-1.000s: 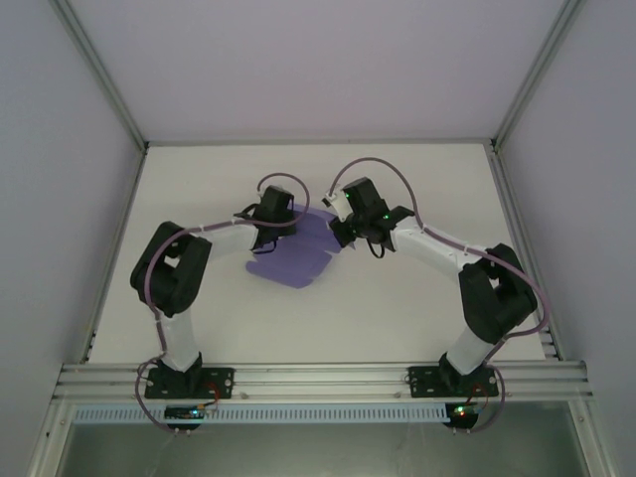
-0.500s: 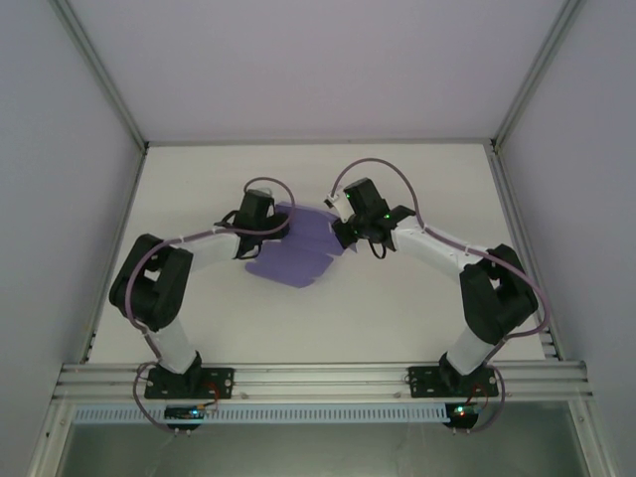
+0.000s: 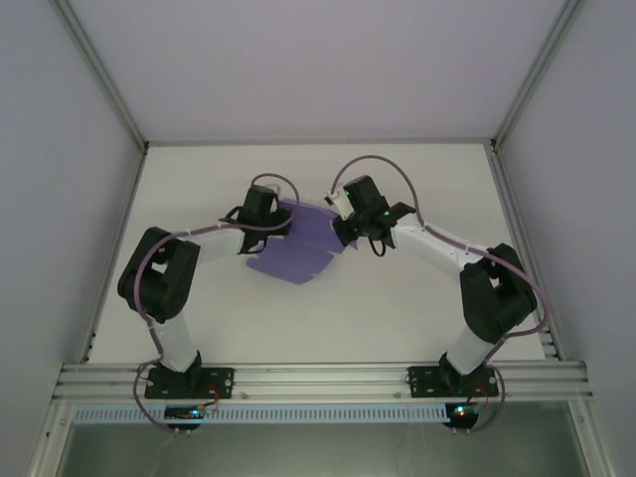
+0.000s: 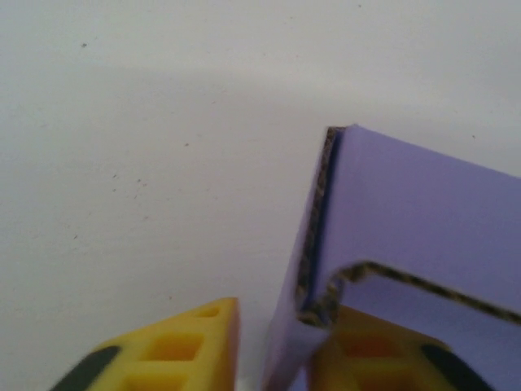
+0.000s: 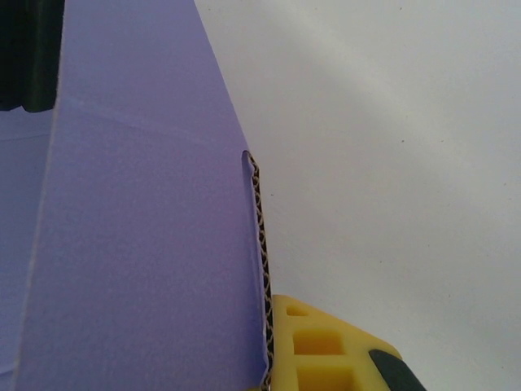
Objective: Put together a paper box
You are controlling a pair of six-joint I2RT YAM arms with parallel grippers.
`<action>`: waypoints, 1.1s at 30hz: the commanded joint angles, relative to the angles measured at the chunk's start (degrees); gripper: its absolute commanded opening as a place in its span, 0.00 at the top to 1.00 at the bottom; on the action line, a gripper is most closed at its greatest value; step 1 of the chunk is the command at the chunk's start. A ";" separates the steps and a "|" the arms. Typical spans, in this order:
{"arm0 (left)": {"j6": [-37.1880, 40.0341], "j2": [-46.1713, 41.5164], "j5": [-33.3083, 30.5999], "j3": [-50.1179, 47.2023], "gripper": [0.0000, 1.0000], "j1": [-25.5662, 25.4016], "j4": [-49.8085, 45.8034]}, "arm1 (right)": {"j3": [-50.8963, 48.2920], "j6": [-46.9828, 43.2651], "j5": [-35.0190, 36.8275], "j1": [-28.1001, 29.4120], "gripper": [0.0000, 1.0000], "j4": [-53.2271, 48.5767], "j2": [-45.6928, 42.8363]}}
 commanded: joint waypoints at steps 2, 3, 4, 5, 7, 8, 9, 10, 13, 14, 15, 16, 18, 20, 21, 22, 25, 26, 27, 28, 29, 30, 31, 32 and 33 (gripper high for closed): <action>3.18 0.69 0.91 0.14 0.92 -0.28 3.30 | 0.03 -0.26 2.47 -0.18 0.97 -7.88 1.72; 3.72 0.51 0.95 -0.18 0.96 -0.31 3.71 | 0.03 -0.26 2.38 -0.35 0.94 -7.87 1.48; 4.09 0.36 0.79 -0.65 0.99 -0.36 4.26 | -0.01 -0.26 2.54 -0.54 0.89 -8.03 1.28; 4.44 0.06 0.68 -0.99 1.00 -0.42 4.56 | 0.03 -0.21 3.10 -0.67 0.77 -8.25 0.97; 4.91 -0.60 0.07 -1.46 1.00 -0.63 4.39 | 0.04 0.24 4.31 -1.22 0.64 -8.71 -0.05; 5.54 -0.93 0.04 -1.76 1.00 -0.75 4.25 | 0.00 0.65 4.33 -1.75 0.55 -8.59 -0.94; 6.09 -1.31 -0.09 -2.11 1.00 -0.95 4.17 | 0.01 1.11 4.41 -2.17 0.46 -8.48 -1.88; 6.25 -1.71 -0.71 -2.48 1.00 -1.21 4.17 | 0.03 1.55 4.86 -2.57 0.39 -8.24 -2.84; 5.81 -2.78 -1.91 -3.12 1.00 -1.69 3.26 | 1.73 3.14 6.11 -3.63 0.02 -7.31 -6.32; 5.57 -3.20 -2.27 -3.44 1.00 -1.77 3.05 | 1.72 3.19 5.87 -3.87 0.01 -6.63 -7.53; 5.39 -3.56 -2.47 -3.67 1.00 -1.84 2.77 | 1.68 3.30 5.66 -4.08 0.01 -5.60 -8.90; 5.14 -3.87 -2.70 -3.88 1.00 -1.91 2.64 | 1.63 3.47 5.73 -4.31 0.01 -4.57 -9.92; 4.39 -4.47 -3.15 -3.97 1.00 -1.88 1.80 | 1.75 4.52 6.57 -4.99 0.01 -2.76 -11.33; 4.01 -4.85 -3.27 -3.94 1.00 -2.03 0.77 | 2.19 5.17 6.81 -5.97 0.01 -1.64 -11.31; 3.95 -5.11 -3.58 -4.03 1.00 -2.08 0.40 | 2.62 5.30 6.88 -6.44 0.01 -1.49 -10.61; 3.79 -5.29 -3.95 -4.21 1.00 -2.08 0.30 | 3.05 5.30 6.72 -6.66 0.01 -1.81 -9.74; 3.53 -5.32 -4.65 -4.20 1.00 -2.13 -0.30 | 4.89 5.36 7.53 -6.65 0.01 -3.50 -6.27; 3.36 -5.14 -4.89 -3.87 1.00 -2.13 -0.85 | 5.21 5.37 8.10 -6.35 0.01 -3.37 -5.19; 3.26 -4.99 -4.77 -3.38 1.00 -2.11 -1.63 | 5.56 5.28 7.90 -5.83 0.01 -3.53 -4.00; 3.22 -4.74 -4.75 -3.15 1.00 -2.07 -2.20 | 5.76 5.04 7.58 -5.37 0.01 -3.62 -3.10; 3.09 -4.50 -4.67 -2.96 1.00 -2.17 -2.42 | 5.89 5.02 7.80 -4.97 0.01 -3.57 -2.26; 2.95 -4.33 -4.71 -2.88 1.00 -2.22 -2.49 | 6.02 5.05 8.31 -4.50 0.01 -3.56 -1.29; 2.76 -4.19 -4.69 -2.93 1.00 -2.17 -2.44 | 6.09 5.06 8.48 -4.28 0.01 -3.58 -0.42; 2.57 -4.02 -4.84 -2.87 1.00 -2.21 -2.46 | 6.19 5.10 8.48 -4.07 0.01 -3.34 0.42; 2.28 -3.89 -4.84 -2.78 1.00 -2.22 -2.68 | 6.49 5.10 7.84 -3.84 0.01 -2.88 1.55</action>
